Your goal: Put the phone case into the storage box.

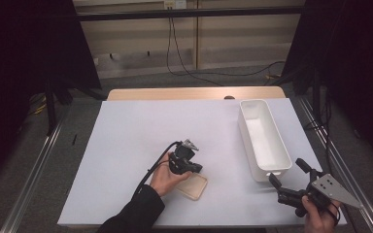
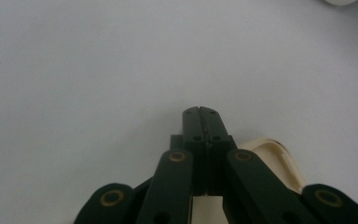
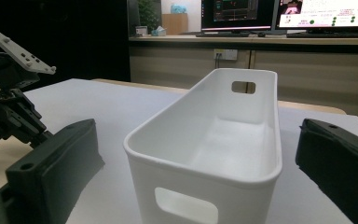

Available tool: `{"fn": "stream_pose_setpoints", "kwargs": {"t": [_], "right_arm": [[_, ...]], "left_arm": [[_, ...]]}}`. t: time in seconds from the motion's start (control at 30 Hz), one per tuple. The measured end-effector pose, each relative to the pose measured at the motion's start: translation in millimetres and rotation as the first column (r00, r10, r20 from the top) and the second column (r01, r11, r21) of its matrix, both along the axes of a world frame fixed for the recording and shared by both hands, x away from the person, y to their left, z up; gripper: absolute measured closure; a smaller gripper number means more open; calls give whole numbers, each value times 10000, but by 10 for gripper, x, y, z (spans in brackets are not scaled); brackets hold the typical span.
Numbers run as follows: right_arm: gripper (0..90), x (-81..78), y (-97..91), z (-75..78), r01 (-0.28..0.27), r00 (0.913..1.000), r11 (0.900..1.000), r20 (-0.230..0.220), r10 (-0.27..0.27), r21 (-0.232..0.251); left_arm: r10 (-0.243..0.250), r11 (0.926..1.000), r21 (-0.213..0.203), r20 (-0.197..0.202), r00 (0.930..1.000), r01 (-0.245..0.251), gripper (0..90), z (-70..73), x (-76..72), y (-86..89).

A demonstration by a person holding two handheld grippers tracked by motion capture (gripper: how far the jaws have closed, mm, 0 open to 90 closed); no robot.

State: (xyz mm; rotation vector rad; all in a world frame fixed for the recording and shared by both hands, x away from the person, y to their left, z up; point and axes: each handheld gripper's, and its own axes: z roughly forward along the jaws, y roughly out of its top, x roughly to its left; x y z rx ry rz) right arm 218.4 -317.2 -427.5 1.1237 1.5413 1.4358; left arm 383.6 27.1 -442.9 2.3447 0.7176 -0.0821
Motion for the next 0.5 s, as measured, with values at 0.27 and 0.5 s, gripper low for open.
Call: {"fn": "stream_pose_setpoints", "kwargs": {"t": [0.27,0.5], "right_arm": [[0,-1,-1,0,-1,10000,10000,0,1,2],[0,0,1,-1,11,10000,10000,1,-11,-11]], "left_arm": [[-94,9999,48,-110,9999,95,900,10,-48,40],[-175,9998,-115,-118,9998,173,900,-5,-64,90]]}}
